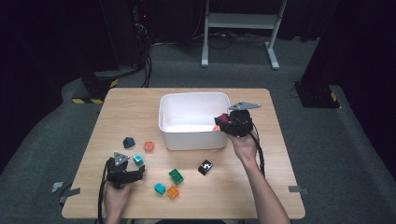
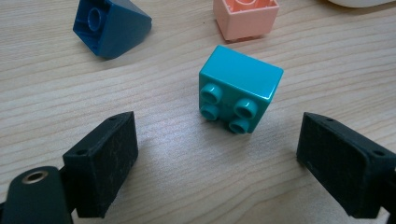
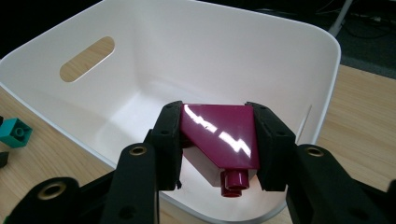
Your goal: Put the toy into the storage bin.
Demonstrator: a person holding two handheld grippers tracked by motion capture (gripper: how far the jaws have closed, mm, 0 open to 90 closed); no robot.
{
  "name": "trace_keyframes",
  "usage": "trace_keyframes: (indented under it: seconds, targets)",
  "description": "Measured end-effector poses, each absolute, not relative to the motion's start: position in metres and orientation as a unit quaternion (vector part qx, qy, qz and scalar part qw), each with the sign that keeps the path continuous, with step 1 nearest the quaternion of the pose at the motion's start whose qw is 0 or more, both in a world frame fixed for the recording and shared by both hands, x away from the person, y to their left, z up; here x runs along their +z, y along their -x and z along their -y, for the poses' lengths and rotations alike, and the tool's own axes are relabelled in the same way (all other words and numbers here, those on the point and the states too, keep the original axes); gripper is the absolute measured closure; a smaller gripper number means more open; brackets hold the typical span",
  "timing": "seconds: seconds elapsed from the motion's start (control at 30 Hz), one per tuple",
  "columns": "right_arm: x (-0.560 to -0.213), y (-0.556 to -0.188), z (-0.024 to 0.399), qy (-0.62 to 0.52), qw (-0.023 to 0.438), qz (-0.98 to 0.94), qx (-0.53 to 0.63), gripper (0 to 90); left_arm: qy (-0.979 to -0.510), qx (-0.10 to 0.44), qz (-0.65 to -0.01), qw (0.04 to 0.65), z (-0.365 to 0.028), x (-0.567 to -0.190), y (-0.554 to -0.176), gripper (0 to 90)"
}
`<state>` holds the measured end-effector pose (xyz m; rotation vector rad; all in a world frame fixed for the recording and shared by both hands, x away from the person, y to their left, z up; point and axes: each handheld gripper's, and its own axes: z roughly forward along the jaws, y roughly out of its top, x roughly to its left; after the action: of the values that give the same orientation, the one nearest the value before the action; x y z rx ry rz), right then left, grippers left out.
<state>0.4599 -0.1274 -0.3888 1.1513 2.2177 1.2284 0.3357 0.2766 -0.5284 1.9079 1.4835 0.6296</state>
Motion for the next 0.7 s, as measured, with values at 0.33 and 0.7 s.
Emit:
trace_keyframes:
  seconds: [0.33,0.7]
  targets:
    - [-0.3932,-0.4638,0.1256,-0.407,0.174,-0.786,0.431,55.5,-0.725,0.239,-0.563,0.317,-0.2766,-0.5284,-0.3357,12.6]
    - [-0.3889,-0.457,0.1279,-0.401,0.182,-0.782,0.442,48.5,-0.724,0.239,-0.563,0.317,-0.2766,-0.5285,-0.3358,12.6]
